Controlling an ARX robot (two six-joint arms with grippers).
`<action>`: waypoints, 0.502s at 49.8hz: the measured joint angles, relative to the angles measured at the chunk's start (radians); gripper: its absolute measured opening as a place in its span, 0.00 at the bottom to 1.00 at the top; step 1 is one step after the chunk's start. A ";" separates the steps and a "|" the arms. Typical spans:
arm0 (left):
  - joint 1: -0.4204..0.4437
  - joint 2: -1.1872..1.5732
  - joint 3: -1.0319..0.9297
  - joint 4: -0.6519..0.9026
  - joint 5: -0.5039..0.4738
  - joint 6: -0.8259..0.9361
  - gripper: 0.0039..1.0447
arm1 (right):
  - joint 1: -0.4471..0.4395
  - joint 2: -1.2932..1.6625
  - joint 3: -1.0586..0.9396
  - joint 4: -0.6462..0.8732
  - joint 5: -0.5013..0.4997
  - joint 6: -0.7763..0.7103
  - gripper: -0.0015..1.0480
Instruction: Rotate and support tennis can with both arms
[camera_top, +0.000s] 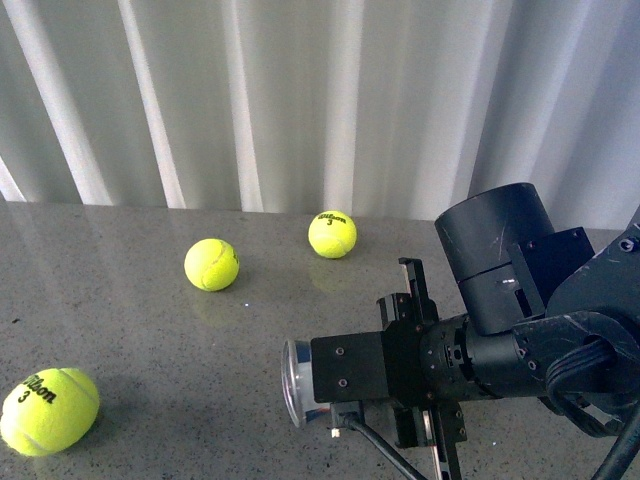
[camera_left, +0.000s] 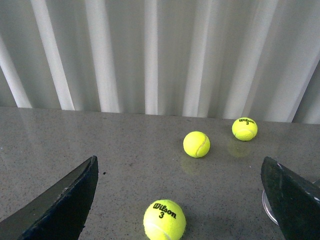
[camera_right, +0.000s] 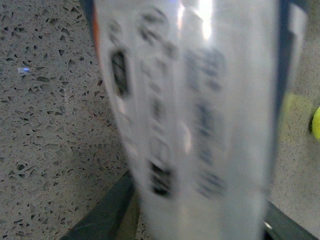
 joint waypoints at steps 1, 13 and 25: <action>0.000 0.000 0.000 0.000 0.000 0.000 0.94 | 0.000 0.000 0.000 -0.001 0.000 0.001 0.47; 0.000 0.000 0.000 0.000 0.000 0.000 0.94 | -0.001 -0.003 -0.014 -0.004 0.002 0.016 0.79; 0.000 0.000 0.000 0.000 0.000 0.000 0.94 | -0.001 -0.035 -0.028 -0.011 0.006 0.049 0.93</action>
